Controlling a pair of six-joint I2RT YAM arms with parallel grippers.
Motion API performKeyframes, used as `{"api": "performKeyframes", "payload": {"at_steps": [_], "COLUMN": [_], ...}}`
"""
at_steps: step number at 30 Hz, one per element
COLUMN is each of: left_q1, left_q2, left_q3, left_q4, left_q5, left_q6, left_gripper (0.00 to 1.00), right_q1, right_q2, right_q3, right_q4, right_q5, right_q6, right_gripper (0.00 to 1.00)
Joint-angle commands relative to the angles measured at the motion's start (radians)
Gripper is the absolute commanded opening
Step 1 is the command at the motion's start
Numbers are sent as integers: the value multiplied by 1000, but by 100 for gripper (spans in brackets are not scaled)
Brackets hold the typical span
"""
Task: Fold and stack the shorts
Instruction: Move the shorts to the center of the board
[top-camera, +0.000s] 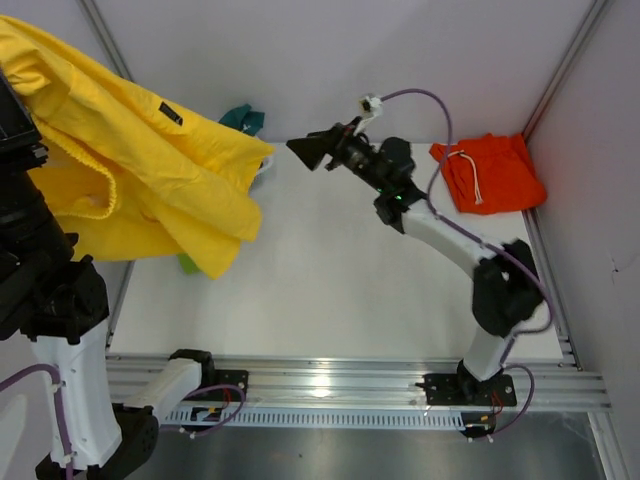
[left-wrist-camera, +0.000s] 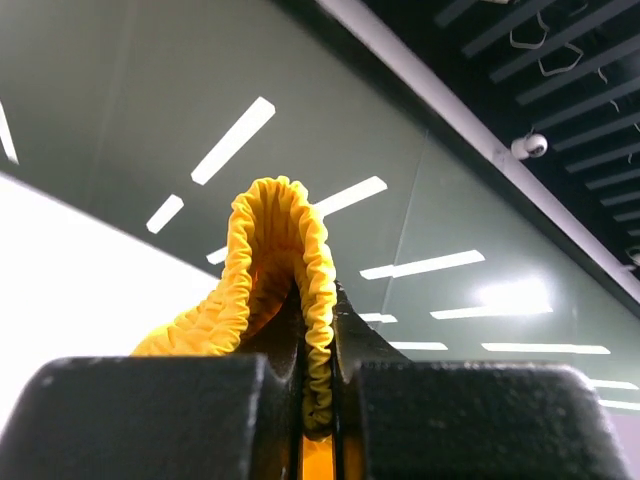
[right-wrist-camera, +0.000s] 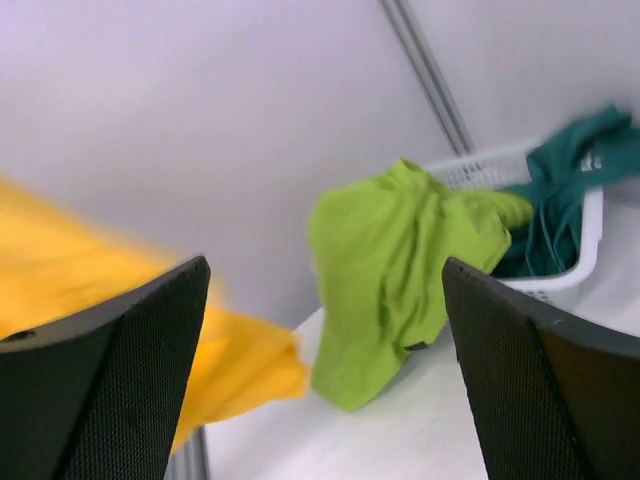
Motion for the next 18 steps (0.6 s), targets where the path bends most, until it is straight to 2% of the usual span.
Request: {"api": "performKeyframes", "payload": {"at_steps": [1,5,8,11,13,14,18], "left_q1": [2,2,2,2,2,2,2], "left_q2": [-14,-11,-2,18,28,29,23], "left_q3": [-55,-174,-227,-250,-258,-261,-322], "left_q4": [67,113,138,117,98,92,43], "left_q5": [56,108,169,247,294,317,448], "left_q6": [-113,-214,-289,-333,-347,-355,-410], "left_gripper": [0,0,0,0,0,0,0], "right_q1": [-14,-46,-60,-42,-20,3,43], "right_q2": [-259,-471,-591,-658,-694,-712,-809], "right_q3": [-246,-408,-474,-471,-488,-525,-621], "right_q4": [-53,-180,-282,-482,-585,-597,-600], "right_q5": [-94,-73,-160,-223,-198,-168,-112], "right_q6": [-88,-103,-138,-260,-328,-380,-411], "right_gripper": [99,99,95,88,85,85,85]}}
